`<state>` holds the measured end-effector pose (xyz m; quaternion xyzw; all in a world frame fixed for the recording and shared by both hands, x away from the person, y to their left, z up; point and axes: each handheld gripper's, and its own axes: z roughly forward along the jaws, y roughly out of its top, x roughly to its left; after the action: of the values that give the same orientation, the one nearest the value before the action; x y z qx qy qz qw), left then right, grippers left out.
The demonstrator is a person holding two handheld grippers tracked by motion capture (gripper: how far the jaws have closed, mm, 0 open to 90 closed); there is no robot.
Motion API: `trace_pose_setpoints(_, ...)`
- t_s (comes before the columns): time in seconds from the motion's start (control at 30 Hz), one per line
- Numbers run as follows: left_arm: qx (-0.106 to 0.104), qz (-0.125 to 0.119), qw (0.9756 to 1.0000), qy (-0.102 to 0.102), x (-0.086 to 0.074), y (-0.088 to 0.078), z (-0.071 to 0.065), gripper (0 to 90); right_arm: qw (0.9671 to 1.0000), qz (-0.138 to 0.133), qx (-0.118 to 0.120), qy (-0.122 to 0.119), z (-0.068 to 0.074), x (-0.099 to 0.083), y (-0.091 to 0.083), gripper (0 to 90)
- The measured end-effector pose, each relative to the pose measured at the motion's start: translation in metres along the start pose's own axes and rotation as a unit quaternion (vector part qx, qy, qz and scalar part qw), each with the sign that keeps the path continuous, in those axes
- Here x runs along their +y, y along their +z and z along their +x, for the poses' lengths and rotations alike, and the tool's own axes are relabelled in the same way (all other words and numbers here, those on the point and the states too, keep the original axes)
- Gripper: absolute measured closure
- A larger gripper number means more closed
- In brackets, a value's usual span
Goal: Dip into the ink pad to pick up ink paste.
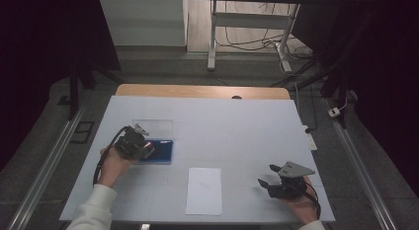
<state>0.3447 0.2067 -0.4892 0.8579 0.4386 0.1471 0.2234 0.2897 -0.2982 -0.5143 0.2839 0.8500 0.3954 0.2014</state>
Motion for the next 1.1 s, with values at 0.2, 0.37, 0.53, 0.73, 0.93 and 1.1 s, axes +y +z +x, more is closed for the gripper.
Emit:
trace_pose_setpoints(0.2,-0.006,-0.005,0.9999,-0.007,-0.001,0.0,0.002,71.5,1.0,-0.001,0.002,0.002,0.0,0.0,0.001,30.0)
trace_pose_setpoints(0.37,0.001,-0.005,1.0,0.0,-0.001,0.0,0.0,71.3,1.0,-0.002,-0.001,0.001,0.0,0.0,0.0,30.0)
trace_pose_setpoints(0.53,-0.01,-0.023,0.9997,-0.003,-0.004,-0.005,0.004,70.9,1.0,-0.003,-0.001,0.0,0.001,0.001,-0.001,30.0)
trace_pose_setpoints(0.73,-0.012,-0.045,0.9988,-0.013,-0.004,-0.015,0.007,70.8,0.9997,-0.014,0.006,0.019,-0.002,0.001,-0.004,30.0)
trace_pose_setpoints(0.93,-0.02,-0.072,0.997,-0.019,-0.004,-0.03,0.009,70.7,0.9998,-0.014,0.002,0.016,-0.002,0.0,-0.003,30.0)
trace_pose_setpoints(1.1,-0.038,-0.091,0.9949,-0.021,-0.006,-0.035,0.011,70.6,0.9997,-0.016,0.004,0.018,-0.003,-0.001,-0.003,30.0)
